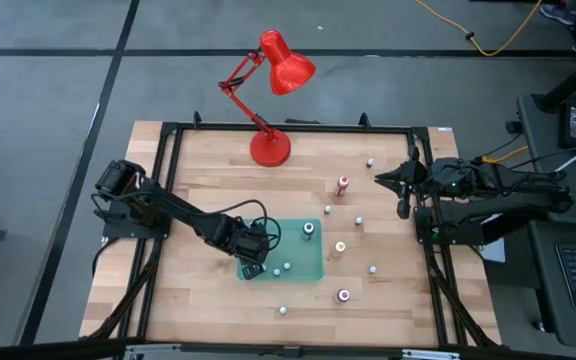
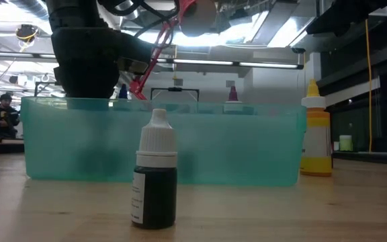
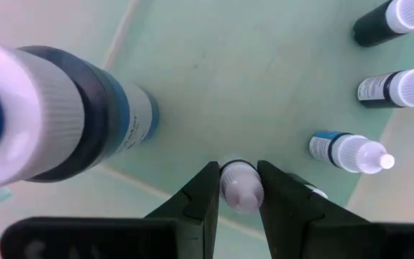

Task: Pick & Place food coloring
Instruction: Put the small black bottle into the green bin

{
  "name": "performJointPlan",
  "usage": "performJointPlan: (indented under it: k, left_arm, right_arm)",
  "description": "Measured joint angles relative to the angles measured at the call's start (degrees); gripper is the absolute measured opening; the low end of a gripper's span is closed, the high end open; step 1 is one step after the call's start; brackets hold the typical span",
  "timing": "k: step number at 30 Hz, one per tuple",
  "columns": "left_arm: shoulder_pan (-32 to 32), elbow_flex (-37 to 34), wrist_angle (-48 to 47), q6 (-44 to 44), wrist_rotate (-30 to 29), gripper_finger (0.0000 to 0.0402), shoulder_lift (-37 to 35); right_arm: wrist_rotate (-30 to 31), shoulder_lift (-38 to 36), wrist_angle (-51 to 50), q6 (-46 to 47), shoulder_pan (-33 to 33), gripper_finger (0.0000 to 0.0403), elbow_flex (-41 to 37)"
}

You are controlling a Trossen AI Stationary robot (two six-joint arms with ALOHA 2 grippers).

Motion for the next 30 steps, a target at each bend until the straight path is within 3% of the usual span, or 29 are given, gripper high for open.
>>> performJointPlan:
  k: [15,30]
  left_arm:
    - [0.45,-0.02,0.09,0.17,-0.2,0.008,1.03]
    - [0.7,0.83,-0.29,-0.53,2.94,0.0142,1.03]
  right_arm:
    - [-0.02,-0.01,0.0,0.0,0.0,0.0046,0.0]
    - [-0.01,0.0,0.0,0.0,0.0,0.0046,0.02]
